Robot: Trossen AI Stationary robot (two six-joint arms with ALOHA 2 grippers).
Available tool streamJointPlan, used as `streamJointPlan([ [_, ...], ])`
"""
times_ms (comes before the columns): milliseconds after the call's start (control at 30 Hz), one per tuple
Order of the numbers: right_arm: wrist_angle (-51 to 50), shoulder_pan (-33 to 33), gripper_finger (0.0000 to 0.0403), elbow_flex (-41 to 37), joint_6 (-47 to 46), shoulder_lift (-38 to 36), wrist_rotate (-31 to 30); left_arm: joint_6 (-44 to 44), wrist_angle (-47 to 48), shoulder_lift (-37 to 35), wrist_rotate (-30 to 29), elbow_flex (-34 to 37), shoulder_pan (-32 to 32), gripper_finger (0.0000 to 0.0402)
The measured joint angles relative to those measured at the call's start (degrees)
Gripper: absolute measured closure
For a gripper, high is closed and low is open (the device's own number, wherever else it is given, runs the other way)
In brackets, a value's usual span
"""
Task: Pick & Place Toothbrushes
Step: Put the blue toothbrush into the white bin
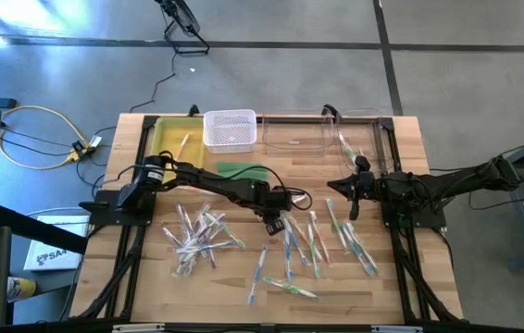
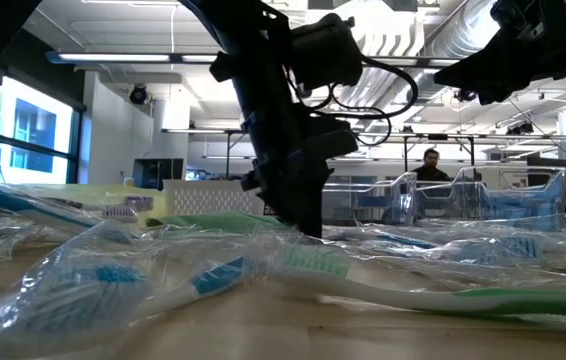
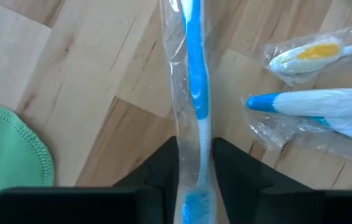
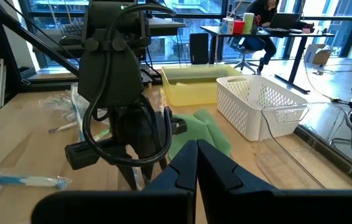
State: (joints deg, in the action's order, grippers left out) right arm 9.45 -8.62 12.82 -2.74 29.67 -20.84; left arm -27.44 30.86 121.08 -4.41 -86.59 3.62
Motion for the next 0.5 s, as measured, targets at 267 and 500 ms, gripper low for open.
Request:
streamJointPlan([
  [267, 0.00, 0.00, 0.0401, 0.00, 0.00, 0.00, 0.00, 0.52, -0.58, 0.07, 0.78, -0.02, 0.02, 0.0354],
  [500, 0.00, 0.01, 0.0401, 0.00, 0.00, 0.00, 0.00, 2.12, -0.64, -0.15, 0.73, -0.02, 0.07, 0.0393],
])
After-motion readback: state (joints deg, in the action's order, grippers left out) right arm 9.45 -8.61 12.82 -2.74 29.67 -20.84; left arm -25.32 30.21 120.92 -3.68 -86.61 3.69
